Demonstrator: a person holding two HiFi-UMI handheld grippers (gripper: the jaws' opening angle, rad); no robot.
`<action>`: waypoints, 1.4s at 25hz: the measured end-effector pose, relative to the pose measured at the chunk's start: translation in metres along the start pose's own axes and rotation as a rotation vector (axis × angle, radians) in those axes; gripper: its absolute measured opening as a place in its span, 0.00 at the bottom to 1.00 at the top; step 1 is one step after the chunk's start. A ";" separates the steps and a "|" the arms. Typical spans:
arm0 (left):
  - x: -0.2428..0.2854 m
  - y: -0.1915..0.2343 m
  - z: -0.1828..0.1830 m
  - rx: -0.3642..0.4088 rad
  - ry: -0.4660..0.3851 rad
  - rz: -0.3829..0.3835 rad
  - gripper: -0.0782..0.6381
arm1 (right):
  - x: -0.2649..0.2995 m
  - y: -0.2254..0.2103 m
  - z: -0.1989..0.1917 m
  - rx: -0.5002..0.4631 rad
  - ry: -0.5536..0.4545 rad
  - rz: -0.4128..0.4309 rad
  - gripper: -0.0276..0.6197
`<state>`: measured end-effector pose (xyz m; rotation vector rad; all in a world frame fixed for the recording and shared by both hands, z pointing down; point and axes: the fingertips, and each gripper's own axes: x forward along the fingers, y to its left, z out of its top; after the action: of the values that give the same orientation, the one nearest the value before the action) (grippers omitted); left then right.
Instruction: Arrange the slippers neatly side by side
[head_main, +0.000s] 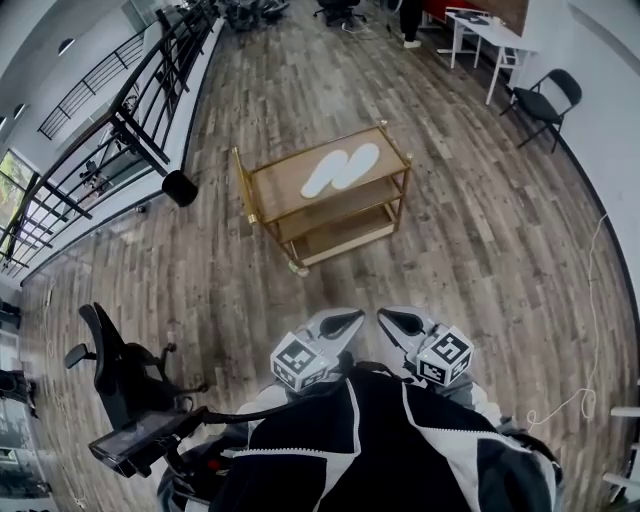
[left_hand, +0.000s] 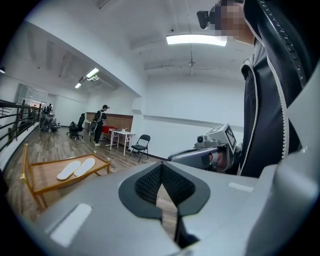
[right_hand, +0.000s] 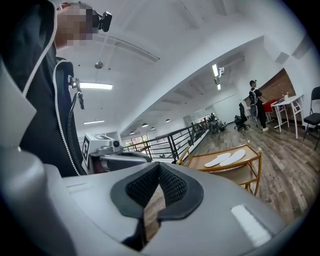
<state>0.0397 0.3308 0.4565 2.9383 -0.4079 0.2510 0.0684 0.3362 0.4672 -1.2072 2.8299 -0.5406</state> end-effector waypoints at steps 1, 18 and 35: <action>0.001 0.005 0.003 0.006 -0.008 0.002 0.13 | 0.002 -0.003 0.001 0.007 0.000 -0.010 0.05; 0.014 0.204 0.056 0.029 -0.081 -0.052 0.13 | 0.152 -0.098 0.066 -0.063 0.025 -0.121 0.05; 0.034 0.326 0.062 -0.003 -0.095 -0.090 0.13 | 0.254 -0.177 0.102 -0.062 0.029 -0.155 0.05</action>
<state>-0.0112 0.0013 0.4481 2.9641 -0.2871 0.0996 0.0289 0.0131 0.4577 -1.4503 2.8123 -0.4823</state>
